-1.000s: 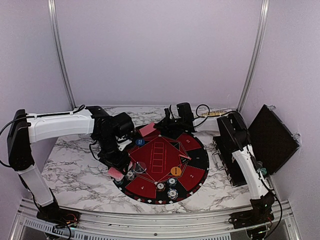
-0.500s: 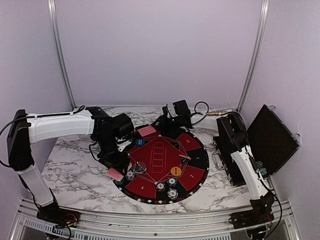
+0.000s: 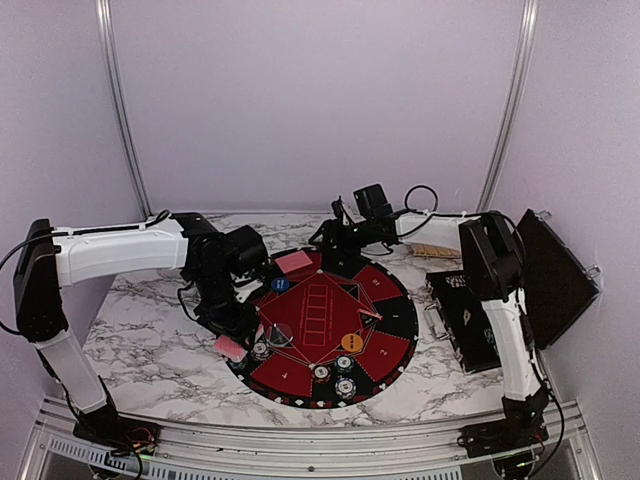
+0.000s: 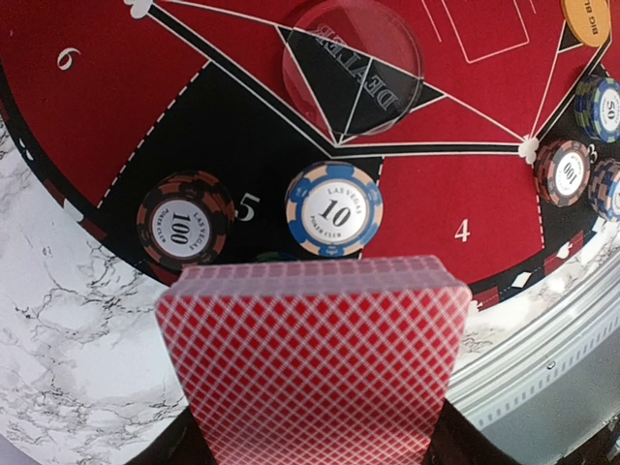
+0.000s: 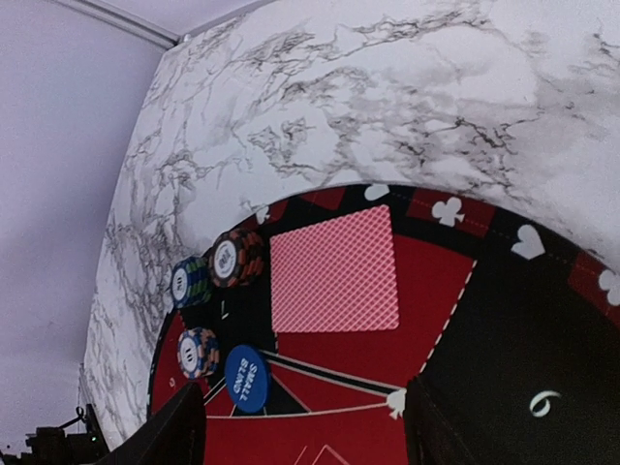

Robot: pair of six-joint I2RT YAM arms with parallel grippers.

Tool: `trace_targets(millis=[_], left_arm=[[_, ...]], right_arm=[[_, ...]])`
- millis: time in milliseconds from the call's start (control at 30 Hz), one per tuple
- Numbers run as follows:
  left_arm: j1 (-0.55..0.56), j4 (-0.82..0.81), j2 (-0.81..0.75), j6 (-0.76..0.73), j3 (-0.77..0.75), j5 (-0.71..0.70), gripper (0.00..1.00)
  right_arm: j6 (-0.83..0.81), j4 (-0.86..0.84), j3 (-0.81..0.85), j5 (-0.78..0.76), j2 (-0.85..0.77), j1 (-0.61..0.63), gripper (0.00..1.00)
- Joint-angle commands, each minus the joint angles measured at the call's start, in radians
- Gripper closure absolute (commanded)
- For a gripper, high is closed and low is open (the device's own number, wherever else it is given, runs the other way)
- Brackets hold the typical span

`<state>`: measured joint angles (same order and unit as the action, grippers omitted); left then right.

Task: Distribute texas hold em gaming equipment
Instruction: Distribute the poker card in the small blind area, then pass from the left arm to the right

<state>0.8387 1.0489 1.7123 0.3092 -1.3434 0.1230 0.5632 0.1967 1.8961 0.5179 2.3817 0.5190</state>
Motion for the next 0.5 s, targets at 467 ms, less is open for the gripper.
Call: trace_targets(millis=[467], left_arm=[[0.082,0.049,0.085,-0.028,-0.187,-0.031,0.56]], right_arm=[[0.18,-0.401,-0.675,0.384,-0.487,0.085,0.34]])
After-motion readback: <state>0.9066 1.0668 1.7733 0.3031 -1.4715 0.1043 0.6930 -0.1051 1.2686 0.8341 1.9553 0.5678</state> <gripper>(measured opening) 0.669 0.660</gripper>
